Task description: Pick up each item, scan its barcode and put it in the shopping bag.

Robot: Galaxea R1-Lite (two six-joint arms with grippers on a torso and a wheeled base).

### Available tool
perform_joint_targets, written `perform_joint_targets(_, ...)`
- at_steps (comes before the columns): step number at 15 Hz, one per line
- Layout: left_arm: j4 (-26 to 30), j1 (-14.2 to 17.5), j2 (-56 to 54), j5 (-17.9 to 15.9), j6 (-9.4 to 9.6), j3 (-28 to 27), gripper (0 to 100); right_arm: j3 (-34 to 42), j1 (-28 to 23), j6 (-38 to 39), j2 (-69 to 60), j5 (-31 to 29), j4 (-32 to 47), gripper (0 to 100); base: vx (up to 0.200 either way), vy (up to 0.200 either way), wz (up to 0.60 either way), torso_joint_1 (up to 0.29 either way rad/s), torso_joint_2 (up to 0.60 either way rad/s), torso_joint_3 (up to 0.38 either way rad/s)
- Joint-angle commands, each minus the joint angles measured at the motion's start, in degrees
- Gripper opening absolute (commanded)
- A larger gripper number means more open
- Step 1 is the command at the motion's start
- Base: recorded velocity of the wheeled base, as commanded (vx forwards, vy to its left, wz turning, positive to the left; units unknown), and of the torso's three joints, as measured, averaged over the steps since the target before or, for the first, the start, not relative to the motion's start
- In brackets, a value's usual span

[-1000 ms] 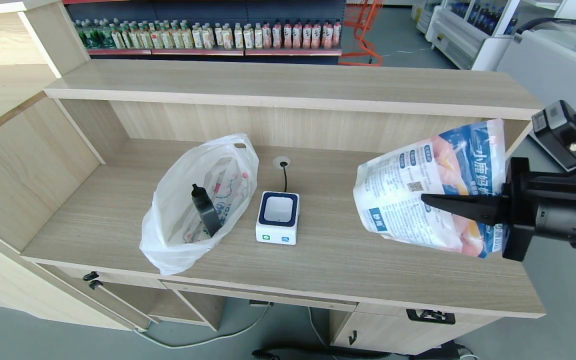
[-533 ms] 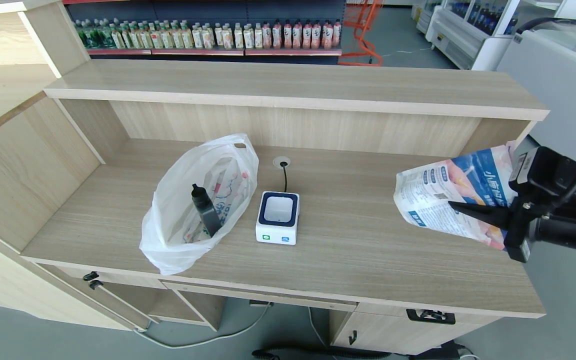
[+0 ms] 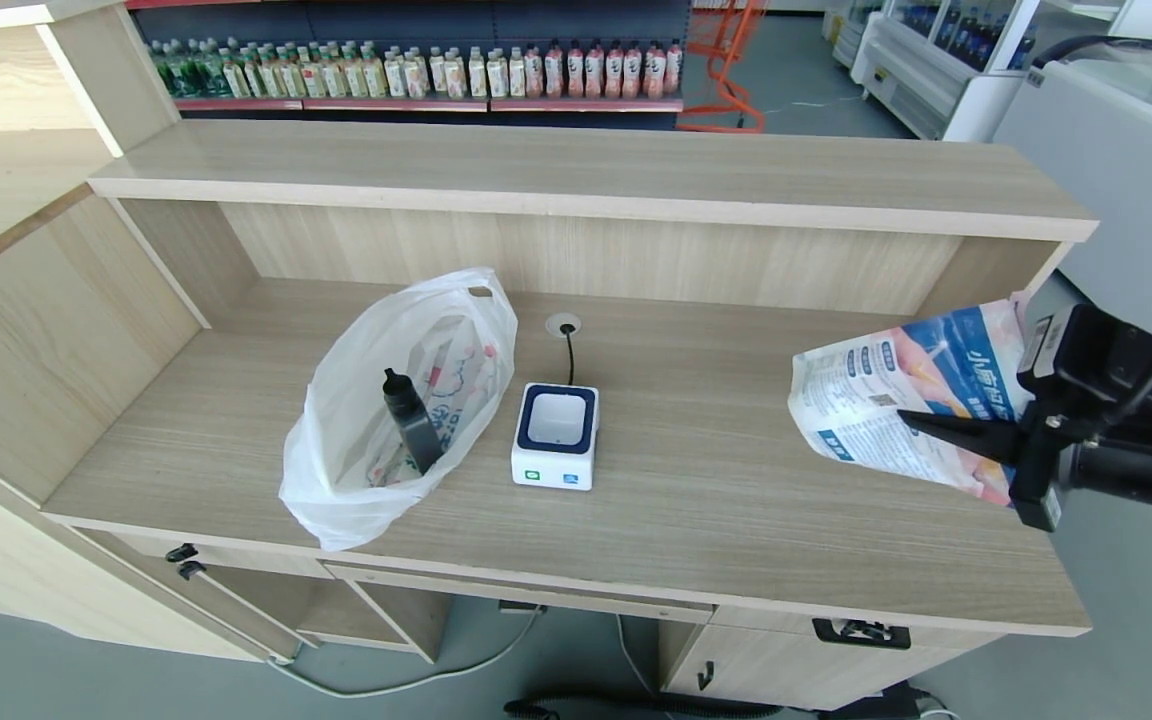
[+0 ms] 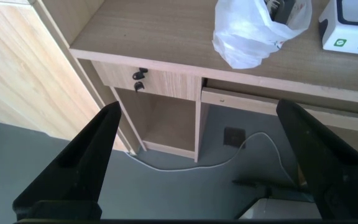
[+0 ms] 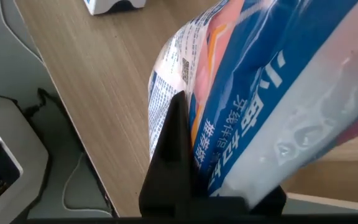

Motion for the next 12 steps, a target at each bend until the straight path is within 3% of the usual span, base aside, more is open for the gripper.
perform_joint_targets(1,0.0,0.0,0.0,0.0,-0.02,0.0,100,0.1,0.4,0.0,-0.2,0.8,-0.1,0,0.000,0.200,0.00,-0.012,0.00,0.002)
perform_joint_targets(12,-0.1,0.0,-0.1,0.0,0.33,0.0,100,-0.2,0.4,1.3,0.2,1.8,-0.1,0,0.000,0.200,0.00,0.007,0.00,0.003)
